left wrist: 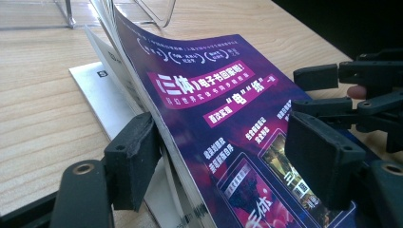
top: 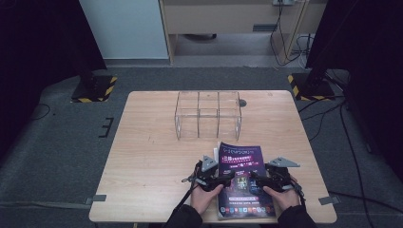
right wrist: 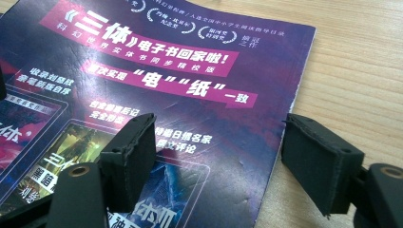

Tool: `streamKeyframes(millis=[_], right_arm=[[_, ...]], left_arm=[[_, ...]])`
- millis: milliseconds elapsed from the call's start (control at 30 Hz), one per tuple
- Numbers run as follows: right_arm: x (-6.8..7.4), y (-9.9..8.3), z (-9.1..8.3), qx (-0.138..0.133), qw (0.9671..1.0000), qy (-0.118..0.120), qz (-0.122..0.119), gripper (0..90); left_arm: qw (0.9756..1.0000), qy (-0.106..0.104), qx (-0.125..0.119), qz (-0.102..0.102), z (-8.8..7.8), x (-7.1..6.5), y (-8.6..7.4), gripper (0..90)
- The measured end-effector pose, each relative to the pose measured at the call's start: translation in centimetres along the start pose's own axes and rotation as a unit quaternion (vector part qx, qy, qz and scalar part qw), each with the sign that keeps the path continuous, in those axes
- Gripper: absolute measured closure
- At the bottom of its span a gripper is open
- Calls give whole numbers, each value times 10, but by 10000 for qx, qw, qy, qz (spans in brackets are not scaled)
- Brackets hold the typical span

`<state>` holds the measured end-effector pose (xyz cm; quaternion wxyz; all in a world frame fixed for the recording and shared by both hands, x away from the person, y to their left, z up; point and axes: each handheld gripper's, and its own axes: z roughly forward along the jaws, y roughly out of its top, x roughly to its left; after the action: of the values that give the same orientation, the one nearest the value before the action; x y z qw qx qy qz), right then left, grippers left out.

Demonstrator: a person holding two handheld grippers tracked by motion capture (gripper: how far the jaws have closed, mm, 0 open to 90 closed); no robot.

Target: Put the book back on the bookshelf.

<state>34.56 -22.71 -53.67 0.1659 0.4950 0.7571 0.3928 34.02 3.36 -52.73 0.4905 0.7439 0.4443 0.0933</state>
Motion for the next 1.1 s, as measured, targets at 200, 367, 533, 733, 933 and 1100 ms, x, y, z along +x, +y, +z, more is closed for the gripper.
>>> streamKeyframes(millis=[200, 367, 533, 733, 933, 1100], right_arm=[[0, 0, 0, -11, 10000, 5, -4, 276], [-1, 0, 0, -10, 10000, 19, -2, 279], [-1, 0, 0, -12, 10000, 27, -6, 278], [-1, 0, 0, -18, 10000, 29, 4, 278], [-2, 0, 0, -14, 10000, 49, -2, 278], [-2, 0, 0, -12, 10000, 58, -5, 278]], left_arm=[[9994, 57, 236, 265, 0, -5, 12, 290], [9952, 342, 486, 781, 4, -17, 17, 272], [9929, 408, 701, 874, 4, -15, 19, 262], [9922, 377, 720, 945, 1, -17, 24, 282], [9908, 419, 647, 1115, -1, -23, 26, 290], [9890, 473, 628, 1254, -3, -26, 26, 300]])
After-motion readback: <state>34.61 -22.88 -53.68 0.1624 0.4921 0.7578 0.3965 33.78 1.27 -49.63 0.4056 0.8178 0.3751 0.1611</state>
